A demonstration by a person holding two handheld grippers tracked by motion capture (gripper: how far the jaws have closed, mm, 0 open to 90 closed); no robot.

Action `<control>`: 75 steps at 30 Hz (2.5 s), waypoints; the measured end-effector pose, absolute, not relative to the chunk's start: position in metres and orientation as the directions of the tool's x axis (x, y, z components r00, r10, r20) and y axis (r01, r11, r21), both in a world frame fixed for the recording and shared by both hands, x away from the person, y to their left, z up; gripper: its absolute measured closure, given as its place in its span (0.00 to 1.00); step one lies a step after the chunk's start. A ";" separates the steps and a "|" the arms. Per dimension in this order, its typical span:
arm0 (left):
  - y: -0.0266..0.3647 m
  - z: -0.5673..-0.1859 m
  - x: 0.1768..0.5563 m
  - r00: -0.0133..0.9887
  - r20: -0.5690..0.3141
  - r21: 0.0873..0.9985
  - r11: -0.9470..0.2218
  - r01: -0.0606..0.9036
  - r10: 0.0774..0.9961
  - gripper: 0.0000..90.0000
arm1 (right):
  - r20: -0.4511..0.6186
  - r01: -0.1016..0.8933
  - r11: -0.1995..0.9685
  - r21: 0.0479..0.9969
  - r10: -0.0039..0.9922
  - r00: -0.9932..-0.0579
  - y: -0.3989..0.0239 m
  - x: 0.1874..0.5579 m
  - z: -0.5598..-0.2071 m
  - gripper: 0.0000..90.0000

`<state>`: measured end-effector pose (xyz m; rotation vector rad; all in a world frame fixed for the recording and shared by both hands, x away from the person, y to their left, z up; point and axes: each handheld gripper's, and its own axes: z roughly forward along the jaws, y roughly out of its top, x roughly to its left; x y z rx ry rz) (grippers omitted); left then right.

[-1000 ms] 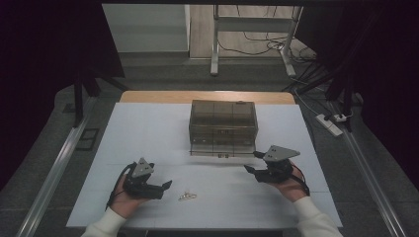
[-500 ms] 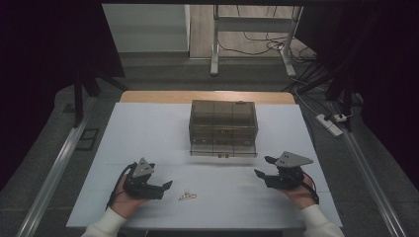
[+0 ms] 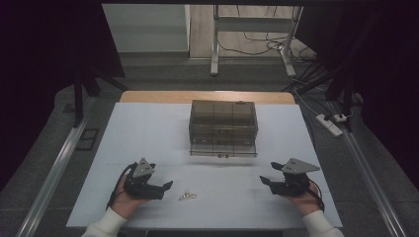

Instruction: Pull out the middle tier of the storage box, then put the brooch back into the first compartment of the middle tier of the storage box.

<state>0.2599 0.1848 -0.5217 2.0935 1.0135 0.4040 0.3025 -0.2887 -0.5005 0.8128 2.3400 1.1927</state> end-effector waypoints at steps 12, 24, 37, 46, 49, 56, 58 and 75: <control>0.185 -0.520 0.260 0.628 -0.048 0.766 -0.375 0.523 0.777 0.10 | -0.063 0.340 0.458 0.821 0.666 -0.743 -0.299 0.298 -0.505 0.34; 0.182 -0.520 0.261 0.636 -0.054 0.762 -0.379 0.525 0.770 0.10 | -0.071 0.340 0.470 0.814 0.662 -0.746 -0.301 0.295 -0.507 0.34; 0.178 -0.518 0.269 0.657 -0.079 0.754 -0.387 0.531 0.749 0.10 | -0.078 0.345 0.484 0.805 0.661 -0.746 -0.300 0.295 -0.509 0.34; 0.173 -0.511 0.277 0.681 -0.082 0.735 -0.417 0.535 0.728 0.10 | -0.086 0.343 0.490 0.801 0.662 -0.745 -0.299 0.296 -0.511 0.33; 0.168 -0.508 0.280 0.698 -0.073 0.726 -0.442 0.527 0.712 0.10 | -0.088 0.347 0.494 0.797 0.663 -0.743 -0.299 0.297 -0.511 0.33; 0.160 -0.502 0.281 0.732 -0.067 0.709 -0.484 0.513 0.678 0.10 | -0.097 0.346 0.503 0.792 0.663 -0.742 -0.297 0.297 -0.513 0.33; 0.158 -0.500 0.282 0.741 -0.069 0.704 -0.494 0.511 0.668 0.10 | -0.097 0.348 0.505 0.790 0.664 -0.742 -0.297 0.297 -0.513 0.33; 0.135 -0.494 0.283 0.801 -0.057 0.652 -0.586 0.482 0.596 0.12 | -0.100 0.350 0.512 0.785 0.662 -0.743 -0.297 0.298 -0.513 0.33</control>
